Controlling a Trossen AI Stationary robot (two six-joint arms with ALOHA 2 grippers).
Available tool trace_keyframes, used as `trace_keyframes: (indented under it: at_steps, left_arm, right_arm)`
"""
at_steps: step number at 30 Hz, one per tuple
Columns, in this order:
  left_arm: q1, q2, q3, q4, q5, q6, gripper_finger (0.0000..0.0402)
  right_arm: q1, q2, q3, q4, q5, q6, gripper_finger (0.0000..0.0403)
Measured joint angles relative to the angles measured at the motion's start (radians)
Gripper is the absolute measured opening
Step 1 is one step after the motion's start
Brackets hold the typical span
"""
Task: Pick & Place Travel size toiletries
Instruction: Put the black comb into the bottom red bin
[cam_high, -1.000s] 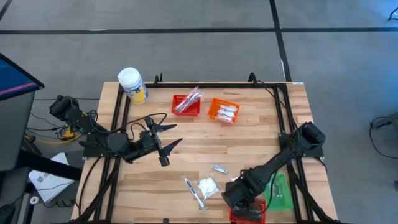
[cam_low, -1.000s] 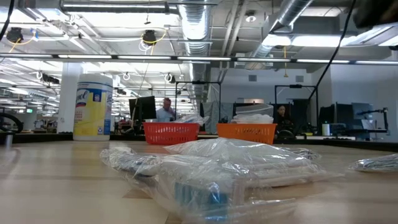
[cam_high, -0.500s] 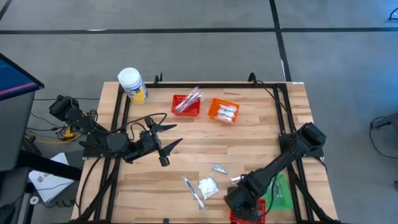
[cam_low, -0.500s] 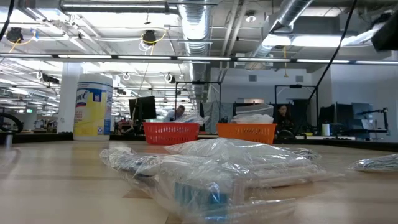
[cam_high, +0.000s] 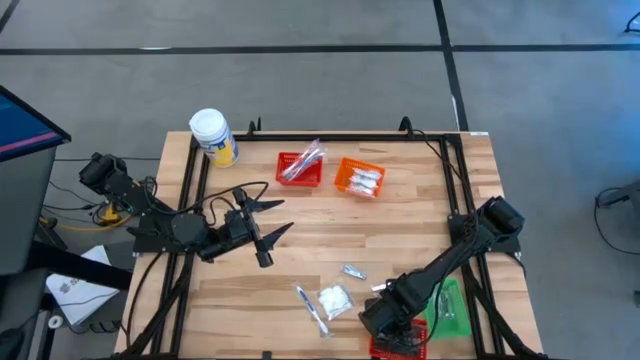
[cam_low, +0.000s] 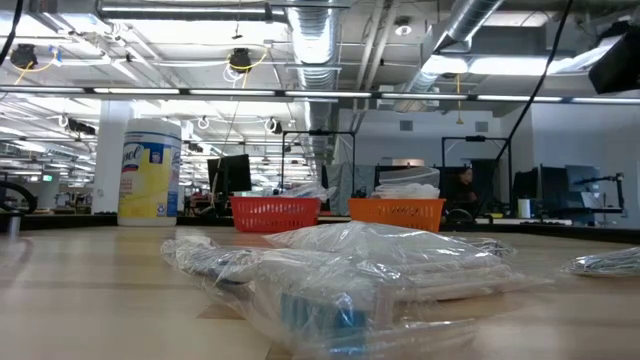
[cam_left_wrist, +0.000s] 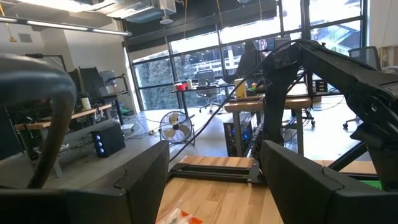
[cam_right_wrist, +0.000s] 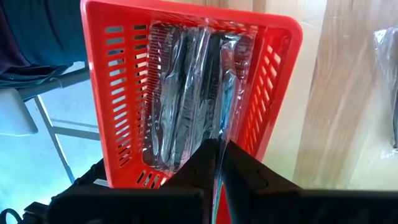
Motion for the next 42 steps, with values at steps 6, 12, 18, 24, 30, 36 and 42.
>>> trace_keyframes:
  at_steps: [6, 12, 18, 24, 30, 36, 42]
  left_arm:
    - [0.0, 0.0, 0.0, 0.0, 0.0, 0.0, 0.0246]
    - [0.0, 0.0, 0.0, 0.0, 0.0, 0.0, 0.0246]
    - [0.0, 0.0, 0.0, 0.0, 0.0, 0.0, 0.0246]
    - [0.0, 0.0, 0.0, 0.0, 0.0, 0.0, 0.0246]
    - [0.0, 0.0, 0.0, 0.0, 0.0, 0.0, 0.0246]
    - [0.0, 0.0, 0.0, -0.001, 0.0, 0.0, 0.0246]
    - [0.0, 0.0, 0.0, -0.001, 0.0, 0.0, 0.0246]
  right_arm:
    - [0.0, 0.0, 0.0, 0.0, 0.02, 0.0, 0.0042]
    - [0.0, 0.0, 0.0, -0.001, 0.022, 0.002, 0.0082]
    - [0.0, 0.0, 0.025, -0.063, 0.022, 0.009, 0.0118]
    - [-0.002, 0.0, 0.086, -0.136, 0.043, 0.009, 0.0133]
    - [-0.002, 0.0, 0.099, -0.155, 0.065, 0.009, 0.012]
    - [0.02, 0.014, 0.08, -0.152, 0.04, -0.014, 0.0047]
    - [0.063, 0.069, 0.079, -0.111, 0.025, -0.08, 0.0014]
